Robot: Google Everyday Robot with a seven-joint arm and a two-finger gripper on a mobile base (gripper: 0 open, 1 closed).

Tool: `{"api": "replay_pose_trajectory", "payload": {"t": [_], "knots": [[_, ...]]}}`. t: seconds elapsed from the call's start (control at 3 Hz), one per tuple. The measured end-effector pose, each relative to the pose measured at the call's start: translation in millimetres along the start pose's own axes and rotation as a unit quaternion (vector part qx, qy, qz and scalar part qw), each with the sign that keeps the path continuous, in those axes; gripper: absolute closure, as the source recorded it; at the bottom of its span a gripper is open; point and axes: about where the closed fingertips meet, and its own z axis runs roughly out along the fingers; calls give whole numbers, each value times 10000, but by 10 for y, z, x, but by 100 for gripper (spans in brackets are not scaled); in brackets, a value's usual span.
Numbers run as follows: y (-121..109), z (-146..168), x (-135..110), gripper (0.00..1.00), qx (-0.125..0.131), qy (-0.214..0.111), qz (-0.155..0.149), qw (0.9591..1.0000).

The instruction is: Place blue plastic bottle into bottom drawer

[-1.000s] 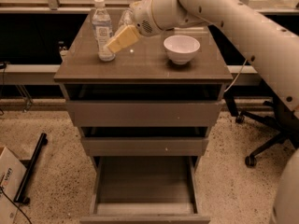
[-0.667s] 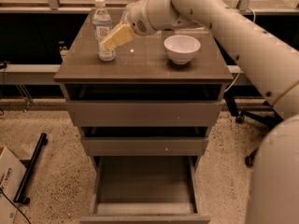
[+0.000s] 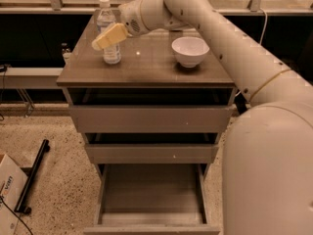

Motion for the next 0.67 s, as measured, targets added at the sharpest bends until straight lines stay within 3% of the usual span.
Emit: {"api": "replay_pose_trajectory", "payload": {"t": [0.33,0.67], "knots": [[-66,235,-56,0,-155,-185,9,9997],[-85,419,-109,18,-328,-309,-4,9990]]}}
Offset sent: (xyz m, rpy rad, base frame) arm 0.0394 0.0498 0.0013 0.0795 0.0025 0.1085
